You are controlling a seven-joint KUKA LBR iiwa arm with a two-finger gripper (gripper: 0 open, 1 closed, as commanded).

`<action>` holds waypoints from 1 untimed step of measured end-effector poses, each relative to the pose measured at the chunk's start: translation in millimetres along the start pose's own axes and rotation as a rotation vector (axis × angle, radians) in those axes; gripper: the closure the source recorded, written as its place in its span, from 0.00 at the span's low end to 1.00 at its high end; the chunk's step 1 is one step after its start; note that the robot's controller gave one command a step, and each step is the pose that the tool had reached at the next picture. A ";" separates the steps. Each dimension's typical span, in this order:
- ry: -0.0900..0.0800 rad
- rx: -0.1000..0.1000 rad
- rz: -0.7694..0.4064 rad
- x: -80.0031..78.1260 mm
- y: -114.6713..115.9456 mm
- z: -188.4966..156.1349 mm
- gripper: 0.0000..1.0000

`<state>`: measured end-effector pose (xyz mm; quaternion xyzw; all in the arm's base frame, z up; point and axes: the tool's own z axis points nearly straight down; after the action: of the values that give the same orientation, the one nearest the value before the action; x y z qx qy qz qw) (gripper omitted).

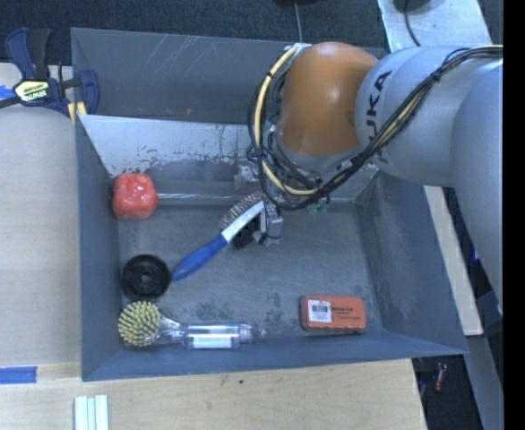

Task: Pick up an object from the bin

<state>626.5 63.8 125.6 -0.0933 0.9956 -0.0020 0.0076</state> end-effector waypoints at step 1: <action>0.012 -0.004 0.073 4.1 -8.3 45.2 0.00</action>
Offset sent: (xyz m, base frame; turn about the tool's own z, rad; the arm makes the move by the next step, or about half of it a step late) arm -0.0050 0.0068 -0.0556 -0.0913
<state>624.7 54.8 80.4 -0.0567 0.9984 -0.0003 0.0014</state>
